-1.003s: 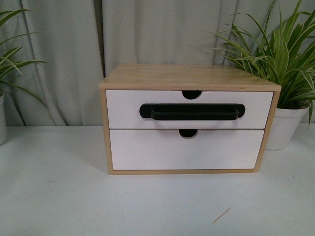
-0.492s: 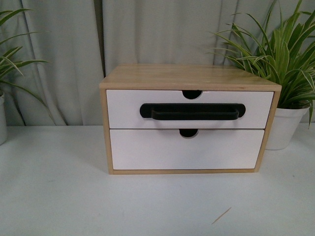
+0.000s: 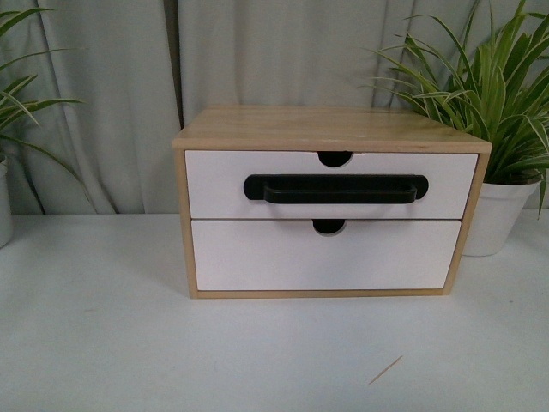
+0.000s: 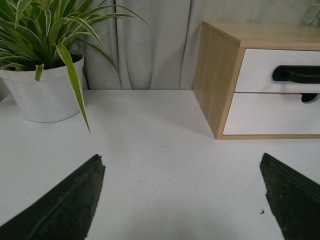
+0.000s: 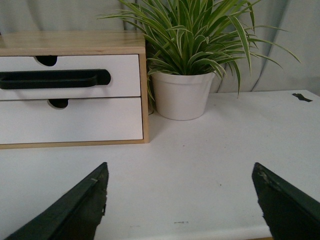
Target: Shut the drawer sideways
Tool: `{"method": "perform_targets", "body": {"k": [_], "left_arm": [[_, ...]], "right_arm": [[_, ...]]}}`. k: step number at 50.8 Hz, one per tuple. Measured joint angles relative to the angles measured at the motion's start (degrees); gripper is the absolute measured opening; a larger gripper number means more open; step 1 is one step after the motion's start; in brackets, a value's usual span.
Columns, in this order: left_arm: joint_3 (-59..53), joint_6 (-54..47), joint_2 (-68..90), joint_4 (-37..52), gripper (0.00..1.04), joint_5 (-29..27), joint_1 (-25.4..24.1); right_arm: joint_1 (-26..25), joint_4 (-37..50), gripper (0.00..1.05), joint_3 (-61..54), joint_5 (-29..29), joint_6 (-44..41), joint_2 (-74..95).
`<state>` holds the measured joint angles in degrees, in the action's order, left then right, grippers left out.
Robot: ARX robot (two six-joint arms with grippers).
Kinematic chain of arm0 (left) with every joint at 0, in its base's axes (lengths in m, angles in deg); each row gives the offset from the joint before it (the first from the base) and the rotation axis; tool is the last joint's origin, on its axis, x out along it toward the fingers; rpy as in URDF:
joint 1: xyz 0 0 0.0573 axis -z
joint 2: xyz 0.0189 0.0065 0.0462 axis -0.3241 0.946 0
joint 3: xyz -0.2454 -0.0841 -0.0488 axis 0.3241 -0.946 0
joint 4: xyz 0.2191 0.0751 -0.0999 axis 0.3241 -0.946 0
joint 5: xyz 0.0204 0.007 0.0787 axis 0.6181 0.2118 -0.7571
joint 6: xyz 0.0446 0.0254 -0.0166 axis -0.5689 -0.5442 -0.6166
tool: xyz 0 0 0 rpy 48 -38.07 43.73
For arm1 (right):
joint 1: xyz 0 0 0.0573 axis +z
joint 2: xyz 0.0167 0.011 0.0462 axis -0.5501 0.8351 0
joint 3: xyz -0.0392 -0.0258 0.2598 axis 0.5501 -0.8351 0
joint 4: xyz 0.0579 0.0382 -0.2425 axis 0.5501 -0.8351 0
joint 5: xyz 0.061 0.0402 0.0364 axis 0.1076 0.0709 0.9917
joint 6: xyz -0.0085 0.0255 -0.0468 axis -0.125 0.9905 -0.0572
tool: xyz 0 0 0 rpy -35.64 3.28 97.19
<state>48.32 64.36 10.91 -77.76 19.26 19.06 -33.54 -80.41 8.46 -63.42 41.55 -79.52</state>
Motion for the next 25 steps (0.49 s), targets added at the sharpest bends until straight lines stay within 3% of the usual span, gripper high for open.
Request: {"method": "perform_targets", "body": {"k": [1,3,25], "left_arm": [[0.0,-0.02,0.0,0.0,0.99,0.0,0.0],[0.0,-0.09,0.0,0.0,1.0,0.0,0.0],[0.0,-0.07,0.0,0.0,0.99,0.0,0.0]], "right_arm": [[0.0,0.0,0.91,0.0,0.0,0.0,0.0],[0.0,0.0,0.98,0.0,0.0,0.11,0.0],[0.0,0.0,0.96,0.0,0.0,0.11,0.0]]}}
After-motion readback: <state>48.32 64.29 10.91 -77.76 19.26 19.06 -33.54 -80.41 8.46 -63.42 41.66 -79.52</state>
